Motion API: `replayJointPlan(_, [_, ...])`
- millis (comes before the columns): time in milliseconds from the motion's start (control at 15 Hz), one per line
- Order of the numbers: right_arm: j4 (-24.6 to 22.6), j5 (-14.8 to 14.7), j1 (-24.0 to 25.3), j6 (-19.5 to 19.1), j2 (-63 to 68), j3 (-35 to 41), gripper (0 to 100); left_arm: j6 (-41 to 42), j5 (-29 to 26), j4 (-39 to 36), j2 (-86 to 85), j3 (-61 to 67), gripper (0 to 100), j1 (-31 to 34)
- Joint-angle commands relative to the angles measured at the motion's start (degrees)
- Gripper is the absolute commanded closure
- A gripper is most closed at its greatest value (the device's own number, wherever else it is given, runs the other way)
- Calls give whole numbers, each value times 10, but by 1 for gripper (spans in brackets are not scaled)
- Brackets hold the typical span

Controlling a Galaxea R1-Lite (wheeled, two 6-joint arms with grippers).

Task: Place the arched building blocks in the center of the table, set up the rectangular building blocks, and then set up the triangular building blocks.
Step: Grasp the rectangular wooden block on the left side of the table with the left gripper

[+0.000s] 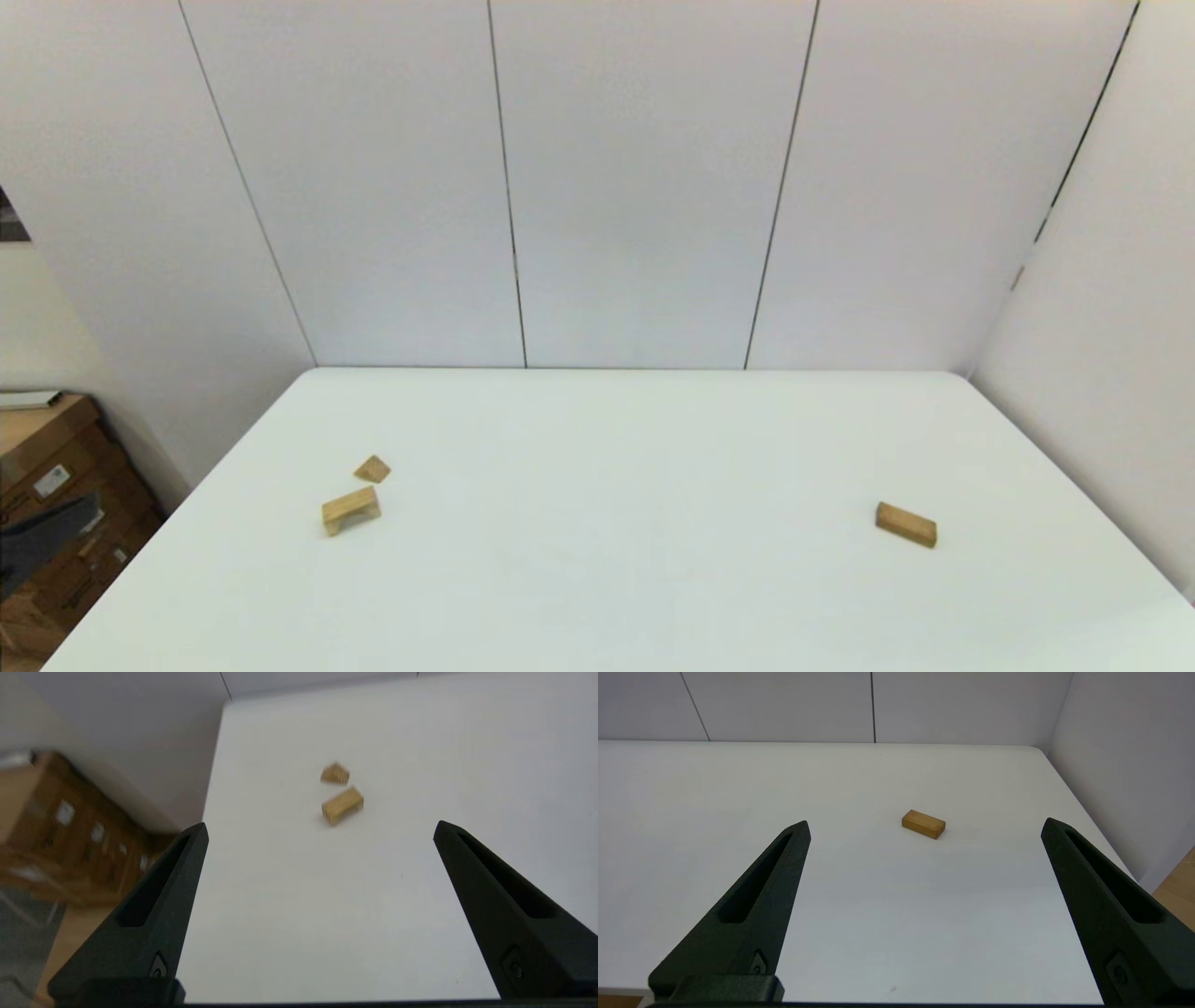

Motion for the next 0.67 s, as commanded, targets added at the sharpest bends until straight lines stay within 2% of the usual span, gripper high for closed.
replayJointPlan(67, [0,0,0,0,0,1,0,4,-4,73,260,-121,0,16])
replayJointPlan(467, [0,0,0,0,0,1,0,6,-5,80,455,-127,0,14])
replayJointPlan(667, [0,0,0,0,0,1,0,-2,-7,80,528,-169,0,12])
